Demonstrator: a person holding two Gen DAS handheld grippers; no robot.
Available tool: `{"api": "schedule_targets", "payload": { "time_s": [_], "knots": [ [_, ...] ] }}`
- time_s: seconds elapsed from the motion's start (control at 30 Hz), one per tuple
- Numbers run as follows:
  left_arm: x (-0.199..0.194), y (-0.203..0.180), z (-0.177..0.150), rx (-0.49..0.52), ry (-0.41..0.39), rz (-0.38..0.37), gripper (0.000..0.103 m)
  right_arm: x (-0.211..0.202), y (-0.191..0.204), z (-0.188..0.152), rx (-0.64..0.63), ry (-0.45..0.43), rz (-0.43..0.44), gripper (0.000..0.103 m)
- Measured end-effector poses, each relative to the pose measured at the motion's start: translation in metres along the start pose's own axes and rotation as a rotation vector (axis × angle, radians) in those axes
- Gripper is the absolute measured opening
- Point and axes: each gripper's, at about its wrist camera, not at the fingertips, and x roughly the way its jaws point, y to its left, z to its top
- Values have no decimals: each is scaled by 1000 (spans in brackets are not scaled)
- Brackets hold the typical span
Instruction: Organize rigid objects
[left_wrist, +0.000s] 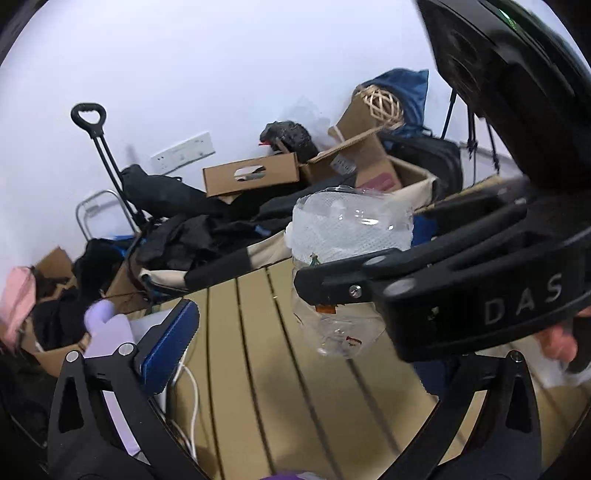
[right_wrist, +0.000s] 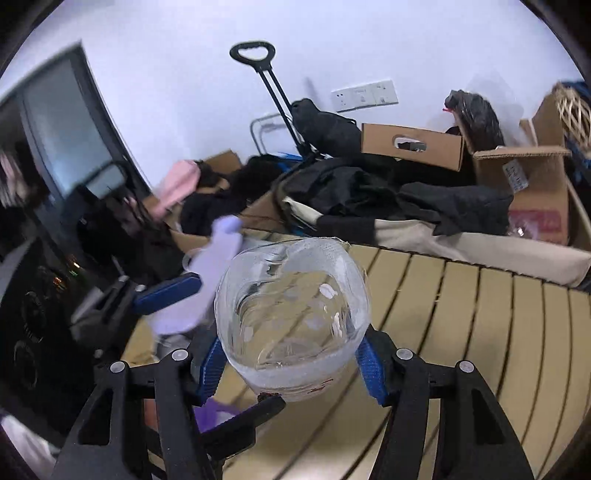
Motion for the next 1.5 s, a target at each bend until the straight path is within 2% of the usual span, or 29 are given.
{"api": "schedule_targets", "payload": {
  "time_s": [0.13,0.17,0.2,0.23,0.3,0.4,0.5,0.6,0.7,0.8,0.9,1.07,1.13,1.3,1.4,1.5],
  "knots": [
    [-2,-4,-8,-1,48,55,103,9,-3,-7,1,22,9,66],
    [-7,-8,-10,2,56,85,103,9,-3,-9,4,28,21,66],
    [-14,-12,-16,10,61,149,103,10,-1,-12,-1,36,17,66],
    [-20,-14,-21,12,64,195,103,9,2,-15,-25,39,-17,66],
    [-31,-17,-38,6,72,240,103,9,11,-24,-109,41,-99,66],
    [-34,-19,-64,-39,75,261,103,29,13,-48,-191,111,-185,66],
    [-23,-20,-82,-74,98,270,103,54,9,-73,-210,168,-188,67],
    [-14,-16,-92,-123,108,280,103,65,8,-85,-223,156,-219,68],
    [-16,-13,-94,-148,110,290,103,68,2,-89,-172,173,-211,69],
    [-29,-12,-88,-150,98,276,103,53,0,-85,-124,163,-202,70],
    [-53,-11,-79,-150,65,285,103,24,7,-80,-101,138,-171,80],
    [-96,-2,-74,-183,65,318,103,-31,20,-80,-102,116,-190,80],
    [-108,6,-83,-255,96,295,103,-47,23,-89,-114,130,-214,80],
    [-131,12,-119,-410,172,304,103,-72,32,-126,-122,171,-247,80],
    [-155,4,-129,-428,182,301,103,-87,43,-144,-124,172,-243,80],
    [-185,-10,-129,-400,180,314,103,-107,59,-159,-125,163,-243,80]
  ]
}}
